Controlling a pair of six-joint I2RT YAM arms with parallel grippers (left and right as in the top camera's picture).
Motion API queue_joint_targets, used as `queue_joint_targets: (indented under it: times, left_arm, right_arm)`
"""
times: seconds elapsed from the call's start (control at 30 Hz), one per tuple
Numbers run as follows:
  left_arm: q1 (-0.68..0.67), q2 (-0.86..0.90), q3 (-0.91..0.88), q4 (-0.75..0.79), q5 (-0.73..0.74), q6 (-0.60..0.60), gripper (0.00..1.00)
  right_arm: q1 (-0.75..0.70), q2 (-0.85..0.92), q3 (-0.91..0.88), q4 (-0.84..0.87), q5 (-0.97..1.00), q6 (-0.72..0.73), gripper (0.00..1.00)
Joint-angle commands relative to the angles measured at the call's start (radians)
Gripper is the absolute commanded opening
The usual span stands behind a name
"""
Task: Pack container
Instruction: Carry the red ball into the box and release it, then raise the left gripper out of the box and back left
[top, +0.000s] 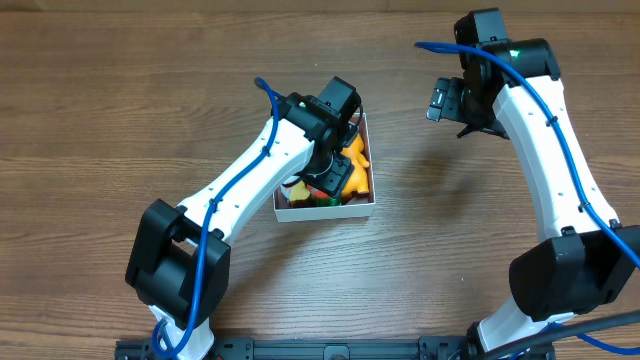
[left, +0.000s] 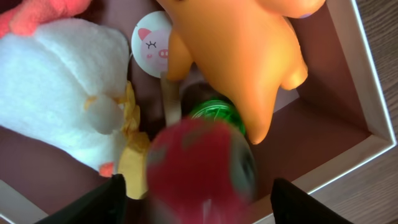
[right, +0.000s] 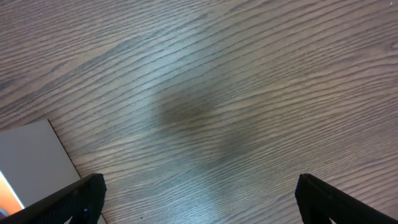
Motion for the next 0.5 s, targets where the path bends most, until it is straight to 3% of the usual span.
queue_joint_targets:
  times: [0.0, 0.23, 0.47]
  left_arm:
    - [-0.003, 0.002, -0.004, 0.000, -0.003, -0.004, 0.79]
    - [0.003, 0.000, -0.002, 0.000, -0.007, -0.014, 0.83]
    - [0.076, -0.087, 0.000, 0.047, -0.030, -0.143, 0.84]
  right_arm:
    - [0.000, -0.028, 0.018, 0.004, 0.014, 0.001, 1.00]
    - [0.000, -0.028, 0.018, 0.004, 0.014, 0.001, 1.00]
    - [0.000, -0.028, 0.018, 0.004, 0.014, 0.001, 1.00]
